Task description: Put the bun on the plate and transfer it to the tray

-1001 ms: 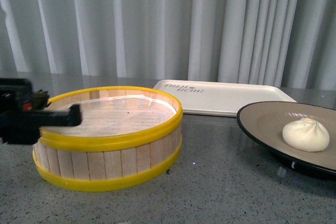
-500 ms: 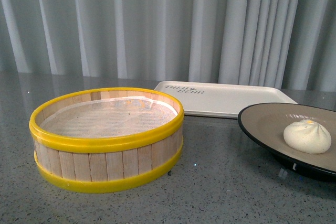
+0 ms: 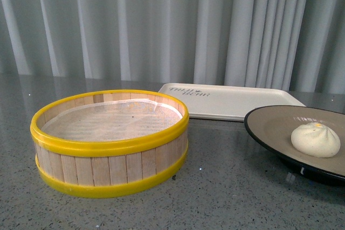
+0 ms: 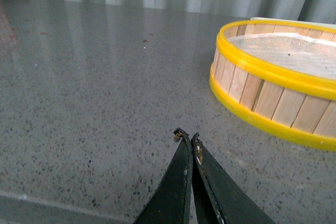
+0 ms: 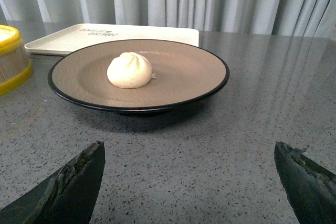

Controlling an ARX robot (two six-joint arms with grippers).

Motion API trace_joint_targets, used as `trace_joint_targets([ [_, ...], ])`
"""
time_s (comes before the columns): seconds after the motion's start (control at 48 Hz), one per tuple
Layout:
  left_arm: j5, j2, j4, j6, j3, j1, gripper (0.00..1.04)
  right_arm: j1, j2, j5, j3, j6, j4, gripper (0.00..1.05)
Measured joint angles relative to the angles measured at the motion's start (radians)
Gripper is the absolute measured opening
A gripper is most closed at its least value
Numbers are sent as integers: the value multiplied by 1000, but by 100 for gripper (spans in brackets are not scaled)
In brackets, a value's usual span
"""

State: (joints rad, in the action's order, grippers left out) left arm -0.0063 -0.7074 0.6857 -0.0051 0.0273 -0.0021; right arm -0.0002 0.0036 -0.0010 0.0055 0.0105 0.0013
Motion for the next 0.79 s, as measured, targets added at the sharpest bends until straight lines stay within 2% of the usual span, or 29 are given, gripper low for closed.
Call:
trace_joint_targets([
  [0.396, 4, 279, -257, 0, -1, 0, 4, 0, 0, 0, 0, 0, 0, 96],
  [0.792, 3, 465, -440, 0, -2, 0, 4, 0, 0, 0, 0, 0, 0, 96],
])
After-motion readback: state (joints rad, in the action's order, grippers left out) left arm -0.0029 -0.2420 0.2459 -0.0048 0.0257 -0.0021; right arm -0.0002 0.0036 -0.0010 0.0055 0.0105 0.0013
